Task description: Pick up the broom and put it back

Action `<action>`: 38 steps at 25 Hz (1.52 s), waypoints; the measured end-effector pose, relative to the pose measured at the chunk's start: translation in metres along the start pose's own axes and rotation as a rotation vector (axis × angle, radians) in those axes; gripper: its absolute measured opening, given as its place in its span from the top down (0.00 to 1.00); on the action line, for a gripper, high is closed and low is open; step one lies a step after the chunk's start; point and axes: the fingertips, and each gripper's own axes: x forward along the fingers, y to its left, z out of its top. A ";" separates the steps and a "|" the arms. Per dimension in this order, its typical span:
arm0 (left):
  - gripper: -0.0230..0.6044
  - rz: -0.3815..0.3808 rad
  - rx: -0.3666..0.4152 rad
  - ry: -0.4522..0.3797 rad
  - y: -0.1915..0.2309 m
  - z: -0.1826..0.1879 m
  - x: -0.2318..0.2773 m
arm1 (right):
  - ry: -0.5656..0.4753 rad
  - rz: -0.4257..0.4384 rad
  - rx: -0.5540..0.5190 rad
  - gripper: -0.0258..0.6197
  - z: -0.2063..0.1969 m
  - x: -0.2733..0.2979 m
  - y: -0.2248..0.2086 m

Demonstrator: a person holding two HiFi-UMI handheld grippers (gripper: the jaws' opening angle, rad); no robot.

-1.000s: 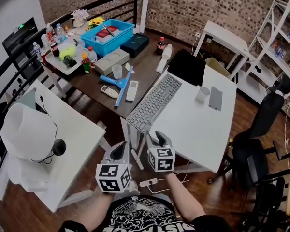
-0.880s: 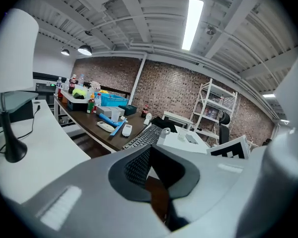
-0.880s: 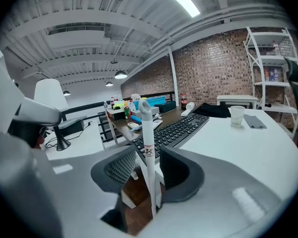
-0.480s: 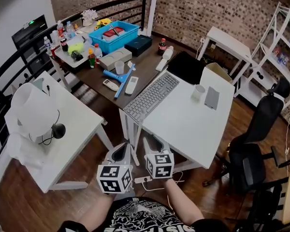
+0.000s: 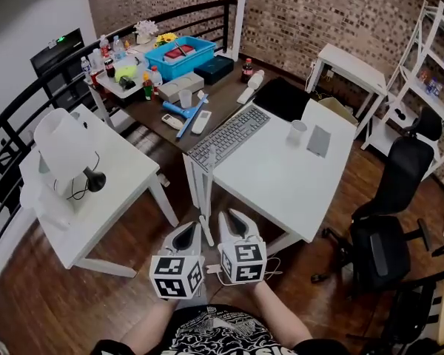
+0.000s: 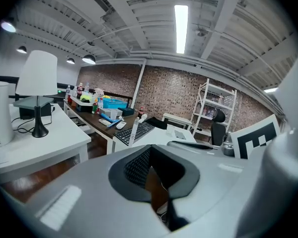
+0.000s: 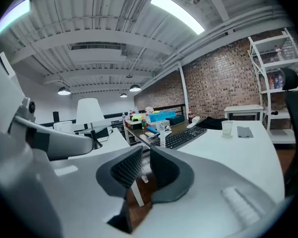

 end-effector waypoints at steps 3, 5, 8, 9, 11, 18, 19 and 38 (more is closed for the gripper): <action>0.96 0.006 0.004 -0.009 -0.016 -0.010 -0.018 | -0.021 0.005 -0.025 0.96 -0.001 -0.028 0.007; 0.96 0.011 0.001 -0.014 -0.025 -0.017 -0.028 | -0.030 0.012 -0.037 0.96 -0.003 -0.044 0.012; 0.96 0.016 -0.002 -0.020 -0.039 -0.026 -0.044 | -0.028 0.034 -0.039 0.96 -0.009 -0.067 0.021; 0.96 0.017 0.002 -0.022 -0.043 -0.028 -0.049 | -0.029 0.041 -0.038 0.96 -0.010 -0.075 0.023; 0.96 0.020 0.013 -0.027 -0.051 -0.030 -0.057 | -0.038 0.054 -0.035 0.96 -0.010 -0.088 0.026; 0.96 0.042 0.029 -0.033 -0.059 -0.035 -0.082 | -0.068 0.086 -0.034 0.96 -0.005 -0.116 0.041; 0.96 0.044 0.030 -0.031 -0.059 -0.036 -0.085 | -0.073 0.088 -0.031 0.96 -0.005 -0.118 0.042; 0.96 -0.020 0.043 -0.022 -0.036 -0.038 -0.120 | -0.073 0.035 -0.027 0.96 -0.008 -0.128 0.085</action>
